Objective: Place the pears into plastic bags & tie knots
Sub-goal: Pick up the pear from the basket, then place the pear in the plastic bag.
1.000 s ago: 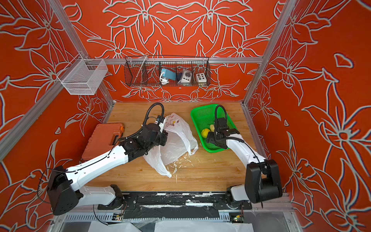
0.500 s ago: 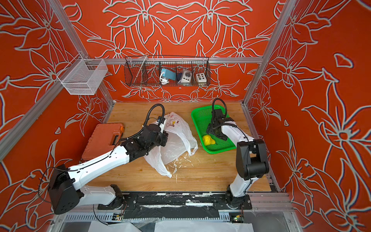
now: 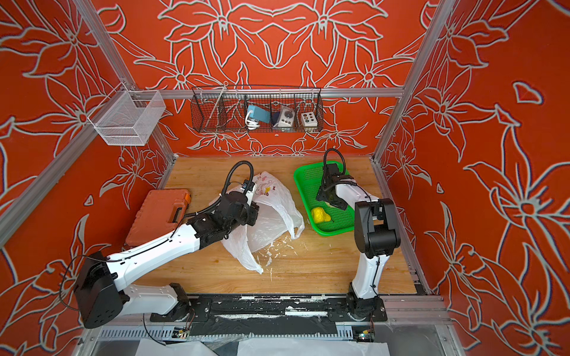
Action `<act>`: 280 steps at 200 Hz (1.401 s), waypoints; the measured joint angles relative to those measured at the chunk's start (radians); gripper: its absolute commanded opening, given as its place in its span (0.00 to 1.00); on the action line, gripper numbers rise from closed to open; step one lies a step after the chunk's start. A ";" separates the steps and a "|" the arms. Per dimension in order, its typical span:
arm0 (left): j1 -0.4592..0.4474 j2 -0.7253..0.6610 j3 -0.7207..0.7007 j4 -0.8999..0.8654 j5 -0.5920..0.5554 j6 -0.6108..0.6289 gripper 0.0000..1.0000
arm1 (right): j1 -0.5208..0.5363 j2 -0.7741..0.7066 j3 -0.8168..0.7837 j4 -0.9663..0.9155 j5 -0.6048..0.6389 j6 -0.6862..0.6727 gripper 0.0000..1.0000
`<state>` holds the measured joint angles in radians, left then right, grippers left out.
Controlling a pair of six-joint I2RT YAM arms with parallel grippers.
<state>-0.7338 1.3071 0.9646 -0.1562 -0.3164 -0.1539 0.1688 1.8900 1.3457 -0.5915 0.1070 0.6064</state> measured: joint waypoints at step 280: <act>0.000 0.042 0.075 -0.028 0.089 -0.032 0.00 | 0.494 -1.001 -0.538 0.227 -0.462 0.229 0.43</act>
<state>-0.7341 1.3491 1.0393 -0.1844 -0.2276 -0.1860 0.6628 0.8890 0.8074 -0.3645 -0.3553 0.8356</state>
